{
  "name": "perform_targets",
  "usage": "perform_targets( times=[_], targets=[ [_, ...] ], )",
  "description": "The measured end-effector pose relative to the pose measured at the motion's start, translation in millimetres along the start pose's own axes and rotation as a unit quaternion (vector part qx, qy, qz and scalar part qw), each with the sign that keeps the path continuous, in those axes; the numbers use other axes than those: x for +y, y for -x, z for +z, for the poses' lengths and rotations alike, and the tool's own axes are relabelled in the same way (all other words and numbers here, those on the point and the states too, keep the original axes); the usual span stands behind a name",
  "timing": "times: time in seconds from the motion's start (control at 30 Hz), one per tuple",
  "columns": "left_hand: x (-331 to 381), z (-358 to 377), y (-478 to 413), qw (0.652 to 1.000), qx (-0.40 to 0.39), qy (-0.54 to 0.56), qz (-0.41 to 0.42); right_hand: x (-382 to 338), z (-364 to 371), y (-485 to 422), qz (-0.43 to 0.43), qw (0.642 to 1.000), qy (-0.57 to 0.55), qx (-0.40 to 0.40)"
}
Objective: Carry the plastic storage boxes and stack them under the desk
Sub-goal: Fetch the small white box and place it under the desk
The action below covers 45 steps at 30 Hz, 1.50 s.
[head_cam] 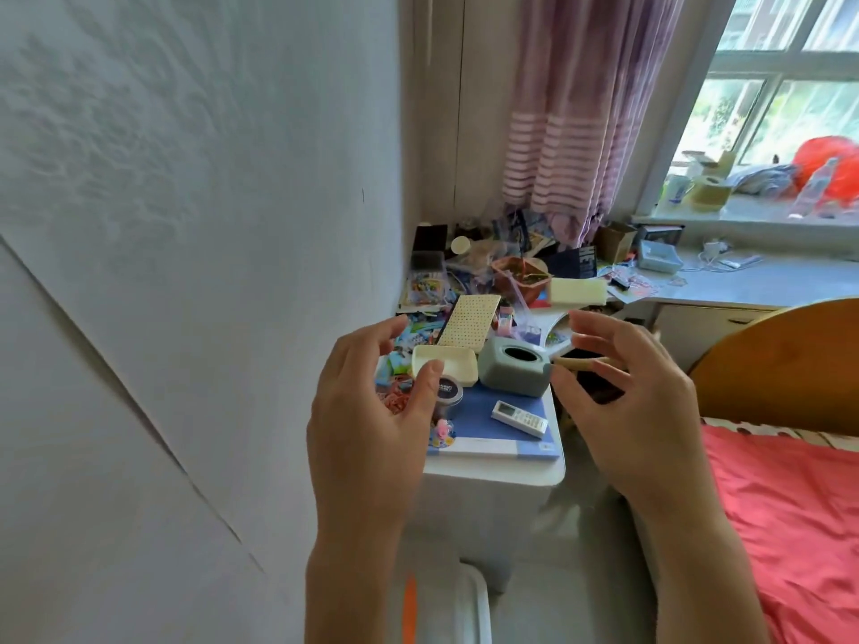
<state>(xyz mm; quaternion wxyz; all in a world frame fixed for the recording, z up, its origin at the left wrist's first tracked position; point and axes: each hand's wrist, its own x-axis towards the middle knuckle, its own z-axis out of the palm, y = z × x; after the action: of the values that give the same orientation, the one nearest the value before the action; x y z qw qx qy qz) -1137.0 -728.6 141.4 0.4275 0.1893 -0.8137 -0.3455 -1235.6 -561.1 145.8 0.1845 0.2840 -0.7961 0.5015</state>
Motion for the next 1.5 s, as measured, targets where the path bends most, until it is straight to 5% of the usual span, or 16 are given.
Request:
perform_targets(
  times=[0.83,1.5],
  targets=[
    [66,85,30,0.999,-0.025,0.023,0.036,79,-84,-4,0.036,0.997,0.043,0.046],
    [94,60,106,0.983,-0.125,0.101,0.092,38,-147,115,0.087,0.982,0.104,0.131]
  ],
)
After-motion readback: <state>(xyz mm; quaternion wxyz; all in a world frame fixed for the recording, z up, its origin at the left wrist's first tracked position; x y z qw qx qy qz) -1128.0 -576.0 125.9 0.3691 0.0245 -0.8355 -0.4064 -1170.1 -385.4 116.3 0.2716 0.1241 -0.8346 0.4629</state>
